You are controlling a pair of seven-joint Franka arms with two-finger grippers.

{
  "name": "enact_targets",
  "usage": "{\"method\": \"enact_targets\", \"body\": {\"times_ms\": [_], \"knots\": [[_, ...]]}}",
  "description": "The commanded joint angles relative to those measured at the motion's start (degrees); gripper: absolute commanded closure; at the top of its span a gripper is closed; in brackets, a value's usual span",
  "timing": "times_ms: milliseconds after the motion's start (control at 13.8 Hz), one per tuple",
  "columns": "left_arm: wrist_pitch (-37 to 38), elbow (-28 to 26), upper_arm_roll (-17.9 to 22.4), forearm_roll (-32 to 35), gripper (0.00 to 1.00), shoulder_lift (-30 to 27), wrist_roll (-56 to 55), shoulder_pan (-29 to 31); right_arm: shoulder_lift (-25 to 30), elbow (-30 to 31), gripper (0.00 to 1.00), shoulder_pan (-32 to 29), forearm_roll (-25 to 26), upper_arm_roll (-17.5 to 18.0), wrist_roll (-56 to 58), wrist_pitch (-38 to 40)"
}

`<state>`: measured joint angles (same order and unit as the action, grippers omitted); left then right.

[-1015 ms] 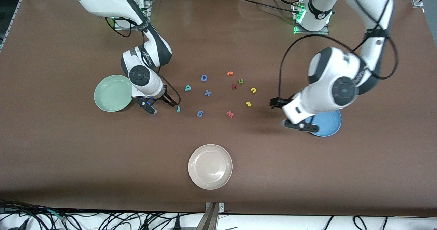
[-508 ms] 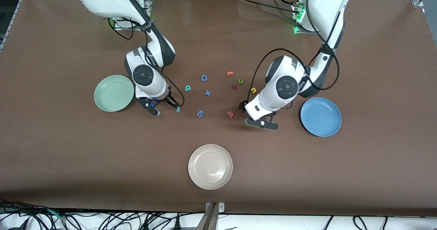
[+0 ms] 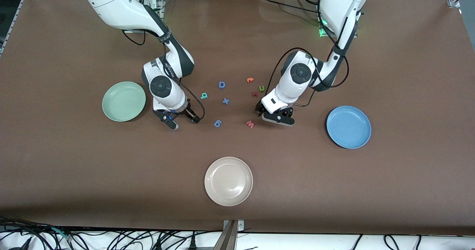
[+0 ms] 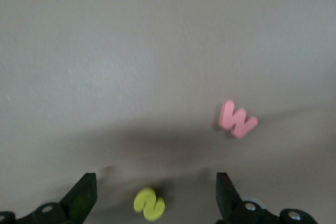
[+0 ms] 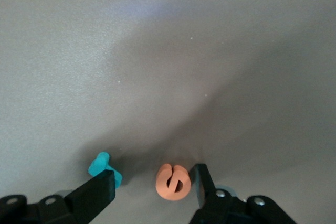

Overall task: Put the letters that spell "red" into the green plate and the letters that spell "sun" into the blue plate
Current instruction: 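Grasp the yellow 2 with the left gripper while the right grasps orange 6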

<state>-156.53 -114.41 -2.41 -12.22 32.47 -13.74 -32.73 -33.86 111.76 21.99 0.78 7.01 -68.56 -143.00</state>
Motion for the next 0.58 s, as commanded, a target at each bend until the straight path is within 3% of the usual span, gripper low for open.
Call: {"method": "enact_targets", "body": {"times_ms": [0,363,508], "knots": [[-0.53,-3.36,1.18,0.71,0.0,-3.11,-2.68,-2.51,-0.33,-0.67,0.29,0.07,-0.52,0.02,-0.61,0.27],[-0.18,-3.36,2.32,11.32,0.02,-2.32,-9.1,-3.48,4.33,-0.67,0.29,0.07,-0.52,-0.06,-0.7,7.73],[0.0,-2.93,2.67,12.22,0.02,-1.97,-9.19,-3.3,4.16,-0.67,0.29,-0.02,-0.52,-0.06,-0.79,8.36]]}}
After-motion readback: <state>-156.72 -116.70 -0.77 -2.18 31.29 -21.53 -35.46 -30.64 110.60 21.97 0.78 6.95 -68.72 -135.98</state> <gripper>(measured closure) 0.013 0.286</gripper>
